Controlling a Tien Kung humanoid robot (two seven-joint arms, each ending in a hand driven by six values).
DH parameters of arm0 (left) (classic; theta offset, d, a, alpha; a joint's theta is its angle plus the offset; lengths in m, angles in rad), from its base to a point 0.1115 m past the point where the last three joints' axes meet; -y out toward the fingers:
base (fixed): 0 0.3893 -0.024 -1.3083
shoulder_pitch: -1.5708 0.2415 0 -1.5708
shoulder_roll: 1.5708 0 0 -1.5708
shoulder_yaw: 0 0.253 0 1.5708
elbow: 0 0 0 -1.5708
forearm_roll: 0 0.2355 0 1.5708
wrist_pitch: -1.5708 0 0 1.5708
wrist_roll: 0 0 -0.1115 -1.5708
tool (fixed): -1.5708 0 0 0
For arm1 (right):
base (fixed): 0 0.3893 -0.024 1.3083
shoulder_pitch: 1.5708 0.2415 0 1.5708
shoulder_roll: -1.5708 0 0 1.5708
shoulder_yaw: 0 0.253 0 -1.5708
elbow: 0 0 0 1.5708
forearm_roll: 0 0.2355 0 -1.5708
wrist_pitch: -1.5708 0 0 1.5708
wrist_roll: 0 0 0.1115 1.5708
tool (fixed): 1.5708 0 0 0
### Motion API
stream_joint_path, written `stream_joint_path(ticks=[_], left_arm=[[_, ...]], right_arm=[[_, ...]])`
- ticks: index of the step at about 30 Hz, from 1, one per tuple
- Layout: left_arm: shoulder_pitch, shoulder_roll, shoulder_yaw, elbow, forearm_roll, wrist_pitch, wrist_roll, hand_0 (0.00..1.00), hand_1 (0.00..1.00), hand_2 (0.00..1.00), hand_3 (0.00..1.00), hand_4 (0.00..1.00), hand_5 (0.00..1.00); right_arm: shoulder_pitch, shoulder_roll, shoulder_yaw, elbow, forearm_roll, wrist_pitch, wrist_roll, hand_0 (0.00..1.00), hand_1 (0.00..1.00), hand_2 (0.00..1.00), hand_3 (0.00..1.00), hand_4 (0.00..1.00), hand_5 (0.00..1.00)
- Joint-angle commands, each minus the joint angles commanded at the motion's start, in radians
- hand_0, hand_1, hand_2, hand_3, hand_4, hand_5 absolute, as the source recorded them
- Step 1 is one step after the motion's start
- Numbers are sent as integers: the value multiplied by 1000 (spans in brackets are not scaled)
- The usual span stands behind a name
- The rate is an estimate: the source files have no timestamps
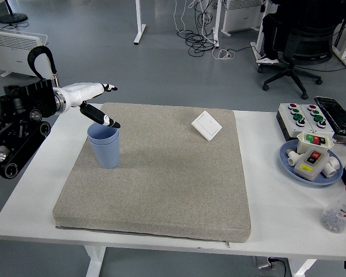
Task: Push cup pick cup insert cup
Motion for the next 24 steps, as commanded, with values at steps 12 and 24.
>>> stream_joint_path(ticks=[12,24], left_arm=[[191,5,-285,-72,-507,327,54,816,841,894,831,610,998],[524,-55,-474,-344,-1012,368,12,859,884,946,879,599,998]], right_arm=[[2,3,13,0,-6,-2,4,694,597,601,545,108,431],[2,10,31,0,-12,-6,9,694,597,600,545,108,432]])
